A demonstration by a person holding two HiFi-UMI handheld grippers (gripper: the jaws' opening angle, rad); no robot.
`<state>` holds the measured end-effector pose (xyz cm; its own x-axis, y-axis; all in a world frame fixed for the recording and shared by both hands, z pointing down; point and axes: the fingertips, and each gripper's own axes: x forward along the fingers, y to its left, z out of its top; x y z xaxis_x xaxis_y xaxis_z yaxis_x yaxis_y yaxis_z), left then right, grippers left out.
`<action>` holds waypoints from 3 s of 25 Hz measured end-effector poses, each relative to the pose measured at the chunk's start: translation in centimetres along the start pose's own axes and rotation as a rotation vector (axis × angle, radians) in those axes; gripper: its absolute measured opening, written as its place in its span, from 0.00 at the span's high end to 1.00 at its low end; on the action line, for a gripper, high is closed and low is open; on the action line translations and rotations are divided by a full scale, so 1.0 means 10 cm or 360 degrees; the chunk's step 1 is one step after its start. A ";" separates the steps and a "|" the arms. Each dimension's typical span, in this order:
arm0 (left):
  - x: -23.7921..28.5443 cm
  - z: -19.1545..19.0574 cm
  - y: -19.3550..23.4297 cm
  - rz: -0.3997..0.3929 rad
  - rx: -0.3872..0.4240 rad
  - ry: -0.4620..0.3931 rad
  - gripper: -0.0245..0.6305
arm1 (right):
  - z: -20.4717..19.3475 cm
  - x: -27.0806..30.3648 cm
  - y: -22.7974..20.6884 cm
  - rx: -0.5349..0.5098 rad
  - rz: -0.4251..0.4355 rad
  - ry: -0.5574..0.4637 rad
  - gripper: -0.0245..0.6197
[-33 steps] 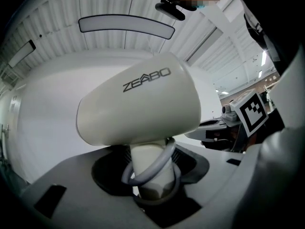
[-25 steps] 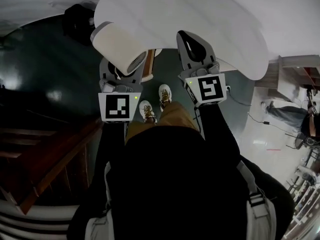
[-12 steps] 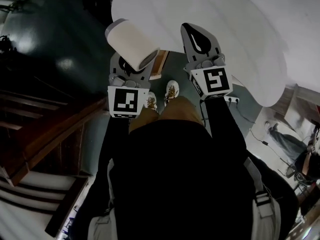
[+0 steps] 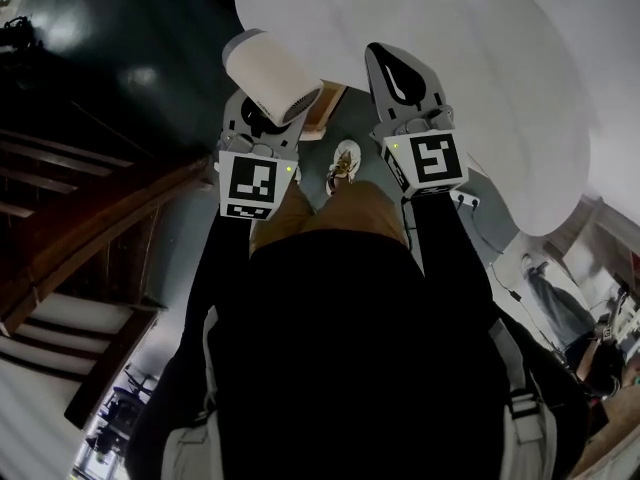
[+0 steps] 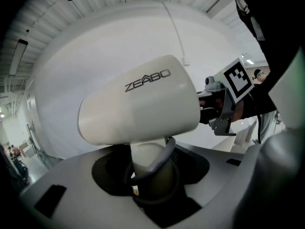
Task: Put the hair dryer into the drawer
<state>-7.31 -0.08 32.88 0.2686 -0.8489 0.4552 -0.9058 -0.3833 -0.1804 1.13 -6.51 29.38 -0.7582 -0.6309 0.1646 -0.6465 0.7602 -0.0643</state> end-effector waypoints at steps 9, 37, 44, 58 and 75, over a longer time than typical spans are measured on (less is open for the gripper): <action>0.08 -0.61 -0.10 -0.0165 0.0173 0.0359 0.61 | -0.09 0.08 0.07 -0.0006 0.0031 0.0063 0.92; 0.30 -1.99 -0.30 -0.0770 0.0699 0.0877 0.61 | -0.26 0.38 0.19 -0.0005 -0.0042 0.0211 0.92; 0.30 -2.31 -0.45 -0.0973 0.1030 0.0999 0.61 | -0.29 0.32 0.08 -0.0009 -0.0090 0.0238 0.92; 0.43 -2.70 -0.42 -0.1029 0.1031 0.1225 0.61 | -0.46 0.15 0.00 -0.0014 -0.0112 0.0336 0.92; 0.86 -2.81 -0.40 -0.0705 0.0465 0.1278 0.61 | -0.70 0.05 0.04 0.0014 -0.0072 0.0465 0.92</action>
<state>-10.58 4.37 62.06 0.1638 -0.1447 0.9758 -0.6296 -0.7769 -0.0095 1.04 -5.44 36.35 -0.6728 -0.5919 0.4439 -0.6810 0.7299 -0.0589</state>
